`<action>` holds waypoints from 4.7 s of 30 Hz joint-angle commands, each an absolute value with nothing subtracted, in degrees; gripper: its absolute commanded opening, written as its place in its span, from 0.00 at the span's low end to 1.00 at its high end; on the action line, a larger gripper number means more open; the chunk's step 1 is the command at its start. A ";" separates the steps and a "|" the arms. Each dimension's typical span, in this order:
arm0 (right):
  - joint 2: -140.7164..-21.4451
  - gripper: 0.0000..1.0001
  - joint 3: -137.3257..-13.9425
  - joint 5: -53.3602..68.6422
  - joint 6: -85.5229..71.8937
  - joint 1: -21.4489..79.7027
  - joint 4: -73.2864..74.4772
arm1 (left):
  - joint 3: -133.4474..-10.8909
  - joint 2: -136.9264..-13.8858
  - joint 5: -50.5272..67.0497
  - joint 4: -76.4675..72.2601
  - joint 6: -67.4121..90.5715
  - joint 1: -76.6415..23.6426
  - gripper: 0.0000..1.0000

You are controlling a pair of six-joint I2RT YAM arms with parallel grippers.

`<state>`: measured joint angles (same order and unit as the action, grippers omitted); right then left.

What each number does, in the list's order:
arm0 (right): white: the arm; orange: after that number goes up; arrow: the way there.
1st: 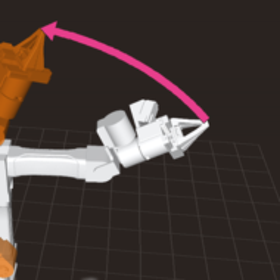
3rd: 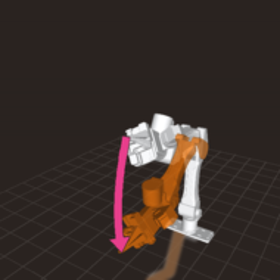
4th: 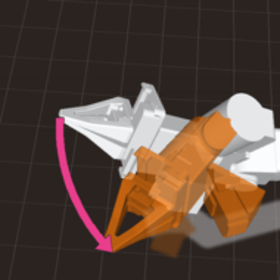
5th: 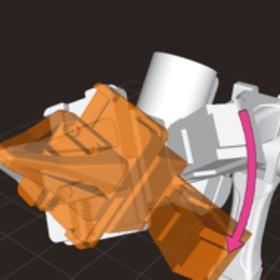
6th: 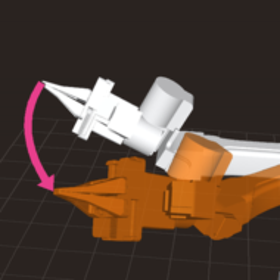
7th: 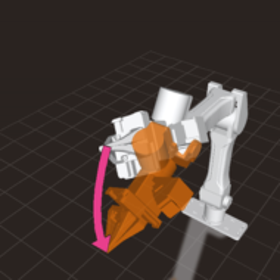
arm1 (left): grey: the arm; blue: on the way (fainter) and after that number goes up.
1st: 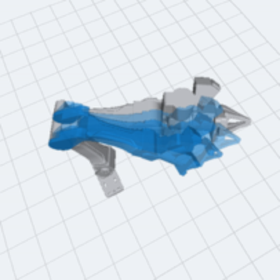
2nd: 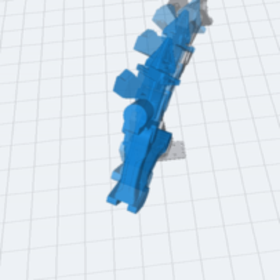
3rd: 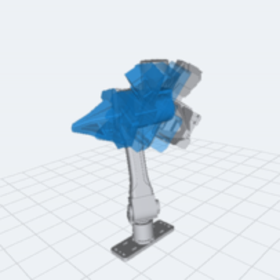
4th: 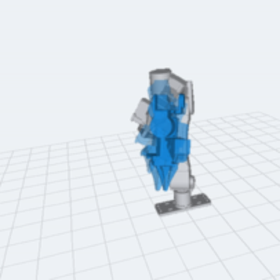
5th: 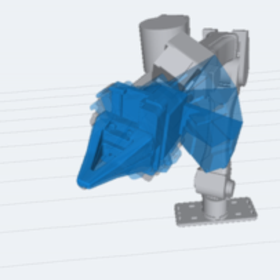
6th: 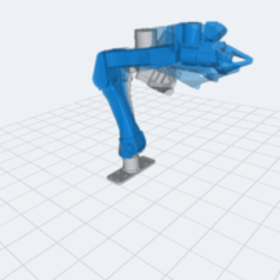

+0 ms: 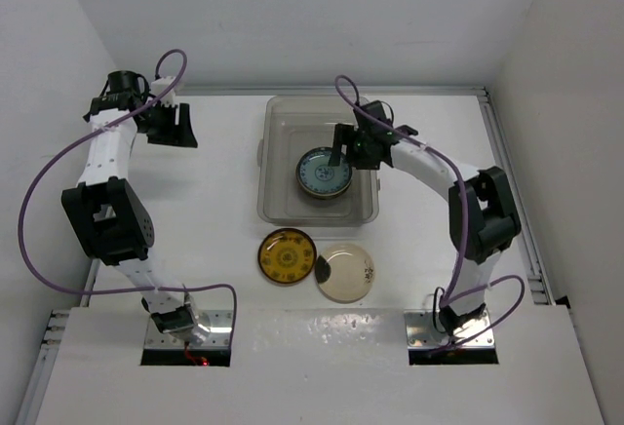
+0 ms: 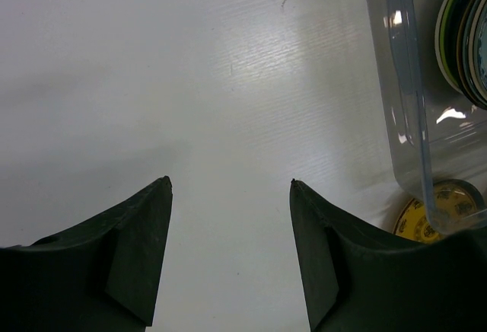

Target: Place the plates into the plastic bin on the countertop

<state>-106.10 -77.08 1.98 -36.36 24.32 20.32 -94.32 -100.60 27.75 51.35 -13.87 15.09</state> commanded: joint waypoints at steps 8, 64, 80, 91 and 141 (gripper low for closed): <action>-72.99 0.86 -58.84 -4.04 -33.31 24.87 31.53 | -95.10 -96.34 28.65 51.06 -13.80 14.94 0.65; -52.74 0.00 -3.94 -0.26 -54.67 38.06 4.55 | -84.02 -81.65 23.47 51.06 -14.41 8.79 0.66; -50.01 0.00 -44.37 19.07 -31.29 38.32 36.65 | -84.55 -84.46 22.94 50.54 -14.41 8.79 0.66; -87.14 0.00 -68.88 6.59 -39.46 24.00 19.70 | -83.94 -85.52 22.41 50.54 -14.94 10.45 0.66; -97.72 0.39 -44.12 -13.80 -54.76 59.59 -1.50 | -78.31 -79.80 24.17 50.01 -17.05 12.57 0.66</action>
